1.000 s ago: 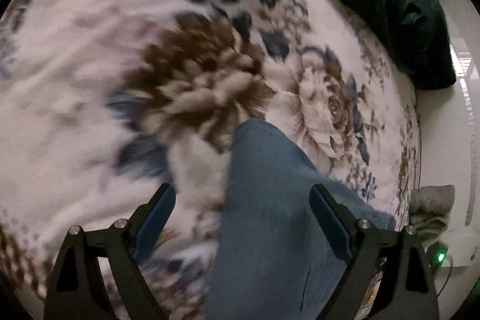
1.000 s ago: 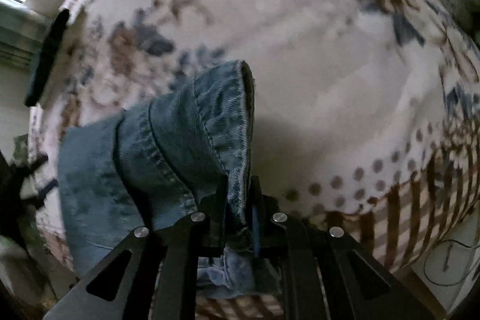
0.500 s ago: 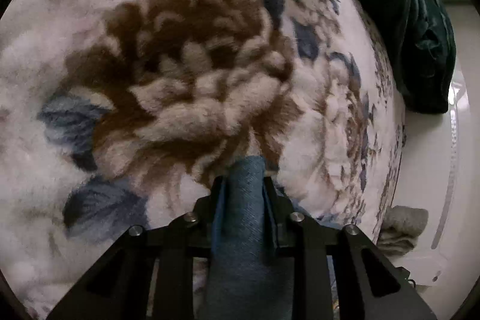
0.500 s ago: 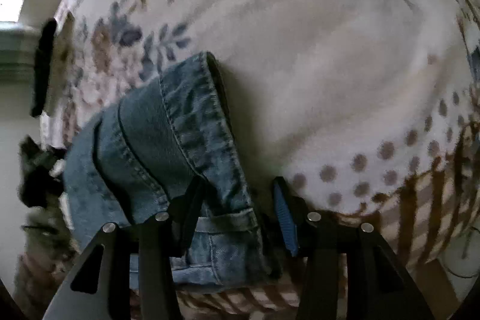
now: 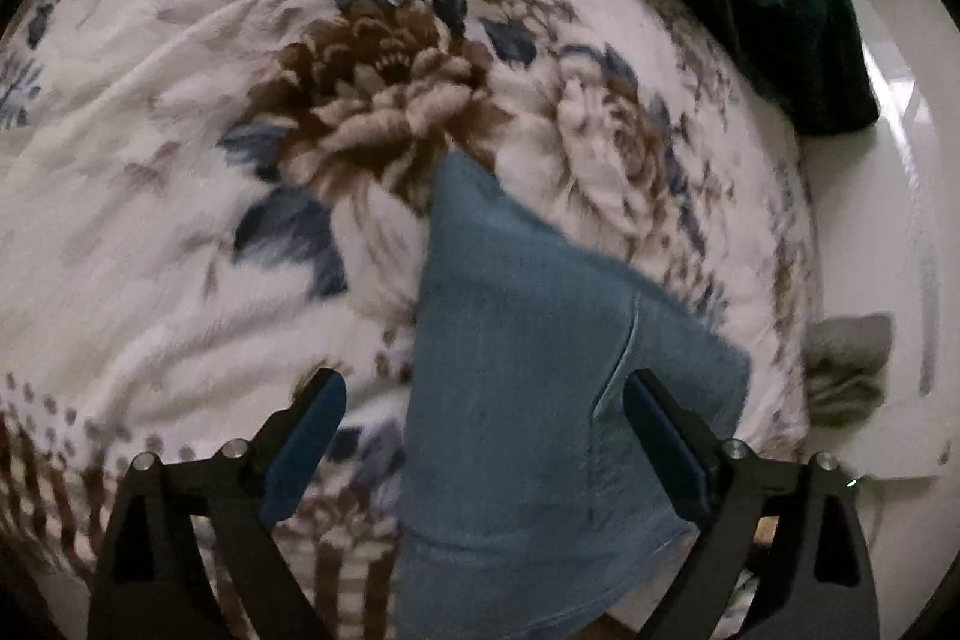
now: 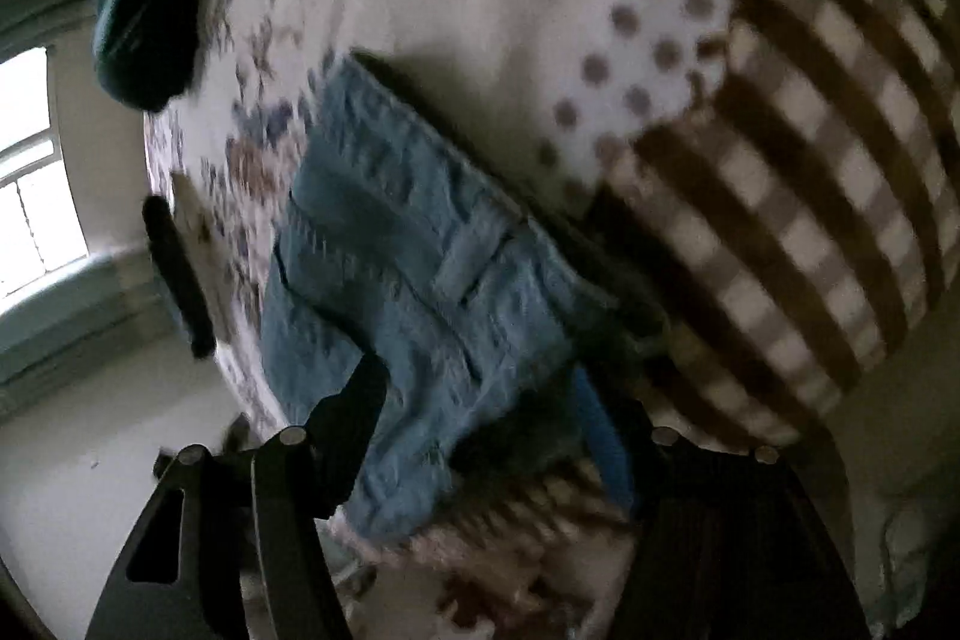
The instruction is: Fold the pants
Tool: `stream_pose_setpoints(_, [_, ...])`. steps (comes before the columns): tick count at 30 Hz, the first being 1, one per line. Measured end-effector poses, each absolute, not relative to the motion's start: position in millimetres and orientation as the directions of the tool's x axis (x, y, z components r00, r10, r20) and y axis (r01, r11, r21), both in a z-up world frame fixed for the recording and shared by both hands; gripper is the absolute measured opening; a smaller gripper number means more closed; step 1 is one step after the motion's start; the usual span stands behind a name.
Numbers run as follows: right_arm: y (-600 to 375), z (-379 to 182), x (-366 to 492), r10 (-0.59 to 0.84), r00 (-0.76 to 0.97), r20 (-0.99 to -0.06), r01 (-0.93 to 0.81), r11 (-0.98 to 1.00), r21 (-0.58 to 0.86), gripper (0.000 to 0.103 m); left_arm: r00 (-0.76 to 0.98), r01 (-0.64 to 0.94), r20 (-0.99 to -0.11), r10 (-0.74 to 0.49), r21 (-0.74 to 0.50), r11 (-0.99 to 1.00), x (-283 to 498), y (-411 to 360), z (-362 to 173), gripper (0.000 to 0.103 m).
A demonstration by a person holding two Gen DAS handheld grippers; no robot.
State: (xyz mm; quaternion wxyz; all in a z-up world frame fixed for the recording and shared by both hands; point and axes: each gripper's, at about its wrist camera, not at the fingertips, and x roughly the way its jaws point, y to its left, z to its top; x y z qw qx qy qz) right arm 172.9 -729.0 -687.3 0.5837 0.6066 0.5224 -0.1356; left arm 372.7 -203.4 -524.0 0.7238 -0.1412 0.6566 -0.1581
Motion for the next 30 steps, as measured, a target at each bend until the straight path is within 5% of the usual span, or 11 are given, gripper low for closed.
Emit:
stream_pose_setpoints(2, [-722.1, -689.5, 181.0, 0.405, 0.358, -0.841, 0.813, 0.308, 0.494, 0.019, 0.069, 0.058, -0.91, -0.409, -0.406, 0.912, 365.3, -209.0, -530.4, 0.094])
stream_pose_setpoints(11, [-698.7, -631.4, 160.4, 0.291, 0.335, -0.896, 0.793, 0.426, 0.435, 0.016, -0.001, 0.036, -0.902, -0.432, -0.431, 0.901, 347.5, -209.4, -547.0, 0.094])
stream_pose_setpoints(15, [-708.7, -650.1, 157.9, 0.303, 0.26, -0.917, 0.799, 0.466, 0.381, 0.018, -0.028, 0.038, -0.893, -0.45, -0.451, 0.892, 345.8, -212.8, -553.1, 0.094])
stream_pose_setpoints(16, [-709.7, -665.3, 160.9, 0.32, 0.231, -0.919, 0.803, 0.47, 0.366, 0.02, -0.031, 0.038, -0.892, -0.451, -0.452, 0.891, 345.5, -213.3, -554.6, 0.094])
stream_pose_setpoints(19, [-717.7, -688.6, 161.0, 0.381, 0.228, -0.896, 0.821, 0.42, 0.388, 0.048, -0.05, 0.028, -0.885, -0.462, -0.464, 0.885, 345.0, -213.2, -558.5, 0.094])
stream_pose_setpoints(23, [-722.3, -682.8, 134.3, 0.451, 0.382, -0.806, 0.798, 0.279, 0.534, 0.077, -0.043, 0.004, -0.852, -0.521, -0.522, 0.853, 342.8, -210.0, -554.9, 0.096])
stream_pose_setpoints(28, [-692.2, -726.3, 124.9, 0.591, 0.487, -0.643, 0.722, 0.142, 0.677, 0.082, -0.03, -0.016, -0.819, -0.572, -0.572, 0.82, 344.1, -207.2, -558.4, 0.103])
stream_pose_setpoints(30, [-680.5, -745.7, 134.8, 0.6, 0.553, -0.578, 0.689, 0.061, 0.722, 0.095, -0.031, -0.013, -0.815, -0.578, -0.578, 0.816, 345.4, -206.4, -560.8, 0.103])
